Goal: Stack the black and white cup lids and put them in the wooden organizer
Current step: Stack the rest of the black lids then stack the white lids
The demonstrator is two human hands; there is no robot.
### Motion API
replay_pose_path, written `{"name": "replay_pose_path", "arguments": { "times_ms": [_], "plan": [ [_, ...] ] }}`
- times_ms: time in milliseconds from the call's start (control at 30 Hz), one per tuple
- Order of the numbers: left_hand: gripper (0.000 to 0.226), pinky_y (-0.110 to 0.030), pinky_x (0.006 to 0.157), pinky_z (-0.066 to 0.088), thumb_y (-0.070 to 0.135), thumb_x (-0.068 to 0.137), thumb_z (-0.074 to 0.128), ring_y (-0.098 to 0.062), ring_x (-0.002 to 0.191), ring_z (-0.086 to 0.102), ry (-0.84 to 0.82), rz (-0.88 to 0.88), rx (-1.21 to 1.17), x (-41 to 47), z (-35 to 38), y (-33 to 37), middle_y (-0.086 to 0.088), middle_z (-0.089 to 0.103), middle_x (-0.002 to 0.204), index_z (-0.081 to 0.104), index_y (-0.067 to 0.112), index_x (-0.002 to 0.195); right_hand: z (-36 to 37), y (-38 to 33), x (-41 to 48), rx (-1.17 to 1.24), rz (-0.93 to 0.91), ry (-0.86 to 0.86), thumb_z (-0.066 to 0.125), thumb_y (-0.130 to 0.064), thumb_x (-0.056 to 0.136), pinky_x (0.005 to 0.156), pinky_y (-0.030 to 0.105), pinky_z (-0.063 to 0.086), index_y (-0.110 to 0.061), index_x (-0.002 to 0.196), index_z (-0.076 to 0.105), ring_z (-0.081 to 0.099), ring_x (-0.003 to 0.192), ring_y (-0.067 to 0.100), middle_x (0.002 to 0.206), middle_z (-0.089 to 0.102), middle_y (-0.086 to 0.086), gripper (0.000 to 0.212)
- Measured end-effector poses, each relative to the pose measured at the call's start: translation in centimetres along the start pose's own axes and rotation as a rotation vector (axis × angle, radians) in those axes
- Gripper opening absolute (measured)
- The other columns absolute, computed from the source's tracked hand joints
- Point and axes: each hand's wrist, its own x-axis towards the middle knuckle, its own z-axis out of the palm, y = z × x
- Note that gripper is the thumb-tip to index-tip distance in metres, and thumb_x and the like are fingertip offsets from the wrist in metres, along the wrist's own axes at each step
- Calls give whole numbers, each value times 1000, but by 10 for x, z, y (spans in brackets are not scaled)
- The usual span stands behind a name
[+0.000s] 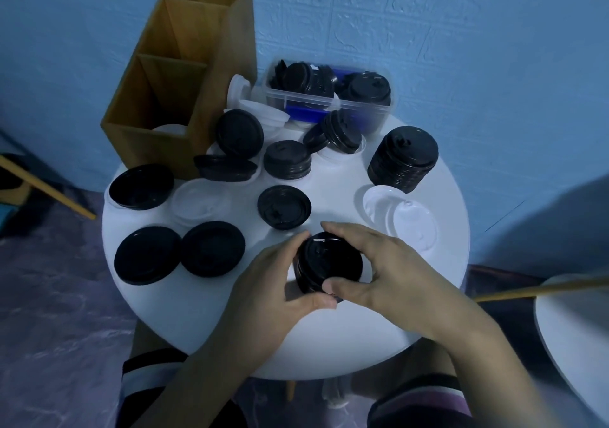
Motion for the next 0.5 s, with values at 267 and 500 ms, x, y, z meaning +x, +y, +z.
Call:
{"name": "replay_pose_path", "arguments": {
  "times_ms": [267, 500],
  "plan": [
    [86, -1, 96, 27, 59, 69, 82, 26, 122, 32, -2, 40, 85, -1, 2, -4, 53, 40, 120, 39, 52, 143, 2, 5, -8, -29, -27, -12, 75, -44, 86, 85, 7, 40, -53, 139, 39, 53, 103, -11, 127, 57, -29, 64],
    [86, 2, 92, 25, 59, 69, 82, 30, 118, 30, -12, 46, 102, 0, 2, -7, 54, 39, 117, 39, 50, 143, 2, 12, -6, 6, -12, -53, 75, -44, 86, 93, 14, 44, -54, 140, 37, 55, 114, -1, 128, 58, -27, 67]
  ]
}}
